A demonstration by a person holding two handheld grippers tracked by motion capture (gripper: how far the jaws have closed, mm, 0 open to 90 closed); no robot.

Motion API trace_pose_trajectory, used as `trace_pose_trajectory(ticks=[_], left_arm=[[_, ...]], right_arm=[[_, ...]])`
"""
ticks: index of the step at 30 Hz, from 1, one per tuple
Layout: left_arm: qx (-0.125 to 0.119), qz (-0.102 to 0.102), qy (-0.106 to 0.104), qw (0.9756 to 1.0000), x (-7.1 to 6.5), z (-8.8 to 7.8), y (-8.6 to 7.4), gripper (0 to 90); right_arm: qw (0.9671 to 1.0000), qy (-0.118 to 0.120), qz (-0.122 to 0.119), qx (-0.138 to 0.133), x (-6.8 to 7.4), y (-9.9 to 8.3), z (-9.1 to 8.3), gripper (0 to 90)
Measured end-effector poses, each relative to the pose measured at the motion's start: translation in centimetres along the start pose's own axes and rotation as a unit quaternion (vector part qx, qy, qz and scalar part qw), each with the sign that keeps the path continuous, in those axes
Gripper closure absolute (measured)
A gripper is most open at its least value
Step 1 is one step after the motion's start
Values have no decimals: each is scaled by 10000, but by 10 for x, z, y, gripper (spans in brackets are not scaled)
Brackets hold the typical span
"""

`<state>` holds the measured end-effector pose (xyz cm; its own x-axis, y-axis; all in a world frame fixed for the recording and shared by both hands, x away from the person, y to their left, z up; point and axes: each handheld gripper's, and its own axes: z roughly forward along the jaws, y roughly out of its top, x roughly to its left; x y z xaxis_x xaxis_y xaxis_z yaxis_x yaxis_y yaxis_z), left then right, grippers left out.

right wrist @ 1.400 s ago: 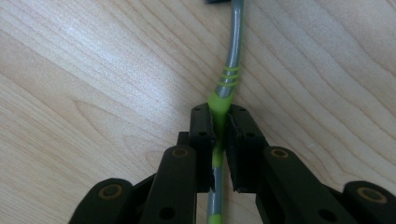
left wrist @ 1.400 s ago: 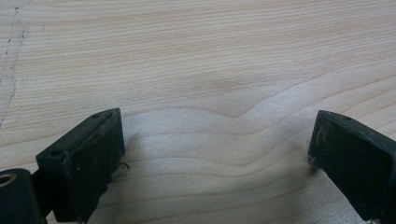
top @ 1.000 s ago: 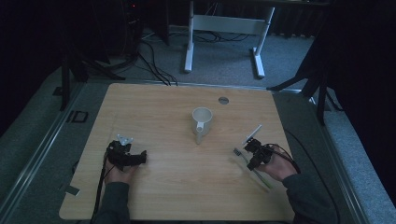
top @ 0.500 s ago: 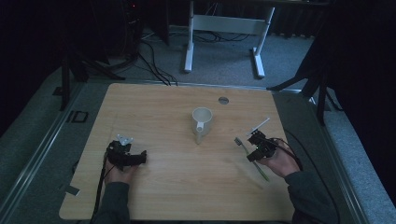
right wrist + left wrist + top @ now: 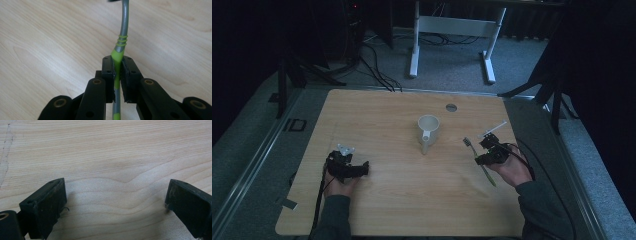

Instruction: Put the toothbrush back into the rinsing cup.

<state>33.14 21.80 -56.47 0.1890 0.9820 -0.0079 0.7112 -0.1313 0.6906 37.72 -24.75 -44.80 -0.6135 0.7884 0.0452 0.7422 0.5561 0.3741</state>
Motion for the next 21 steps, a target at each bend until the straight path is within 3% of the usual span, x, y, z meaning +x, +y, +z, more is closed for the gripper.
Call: trace_pose_trajectory(ticks=[21], left_arm=[[-11,-2,-1,10000,0,0,0,39]], right_arm=[[9966,-33,19,-828,3,11,-11,818]])
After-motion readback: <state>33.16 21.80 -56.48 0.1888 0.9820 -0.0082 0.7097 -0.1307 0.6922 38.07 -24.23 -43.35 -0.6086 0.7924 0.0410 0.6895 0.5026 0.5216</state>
